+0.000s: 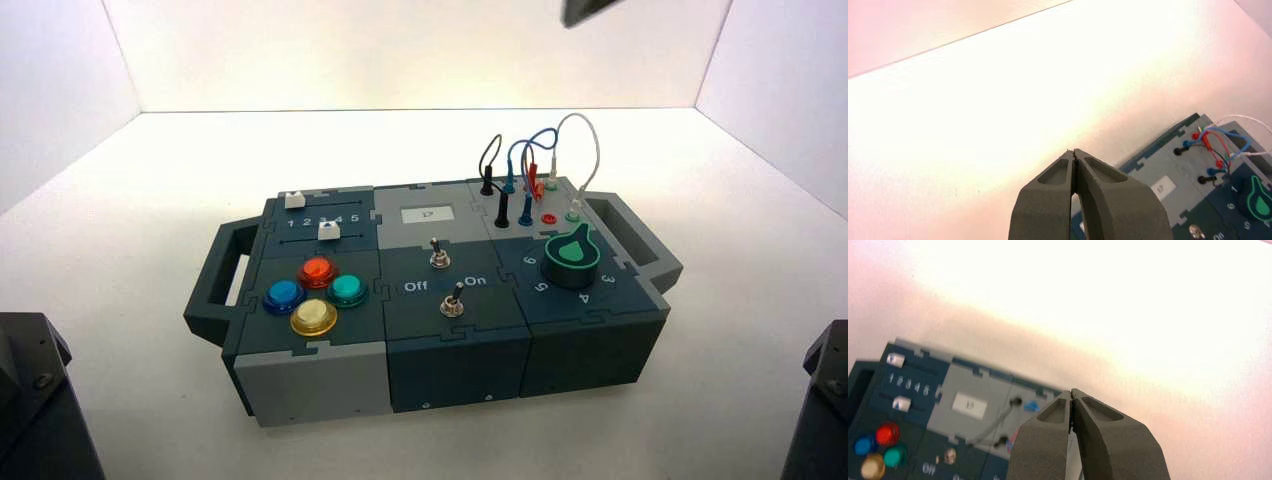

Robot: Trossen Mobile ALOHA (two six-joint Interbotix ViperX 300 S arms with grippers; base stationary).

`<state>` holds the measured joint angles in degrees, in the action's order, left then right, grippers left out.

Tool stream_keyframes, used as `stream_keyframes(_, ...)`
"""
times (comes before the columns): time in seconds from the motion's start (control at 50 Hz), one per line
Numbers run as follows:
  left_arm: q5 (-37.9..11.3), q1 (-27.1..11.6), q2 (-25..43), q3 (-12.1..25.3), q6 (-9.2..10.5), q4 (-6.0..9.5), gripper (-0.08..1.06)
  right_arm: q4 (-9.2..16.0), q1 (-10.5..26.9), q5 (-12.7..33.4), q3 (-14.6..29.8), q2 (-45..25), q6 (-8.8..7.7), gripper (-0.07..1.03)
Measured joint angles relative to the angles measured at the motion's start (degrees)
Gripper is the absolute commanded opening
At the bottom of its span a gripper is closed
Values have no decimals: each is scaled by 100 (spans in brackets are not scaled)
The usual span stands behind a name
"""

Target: Move the box closer.

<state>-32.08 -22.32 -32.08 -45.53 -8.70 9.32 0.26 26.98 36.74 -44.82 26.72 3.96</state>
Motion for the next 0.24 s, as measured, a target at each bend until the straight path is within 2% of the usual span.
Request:
stream_keyframes(0.1, 0, 26, -369, -299, 53, 0, -3, 35, 0, -53, -431, 571, 9, -2)
stream_keyframes(0.24, 0, 79, -686, -571, 114, 0, -3, 35, 0, -132, -765, 1028, 9, -2)
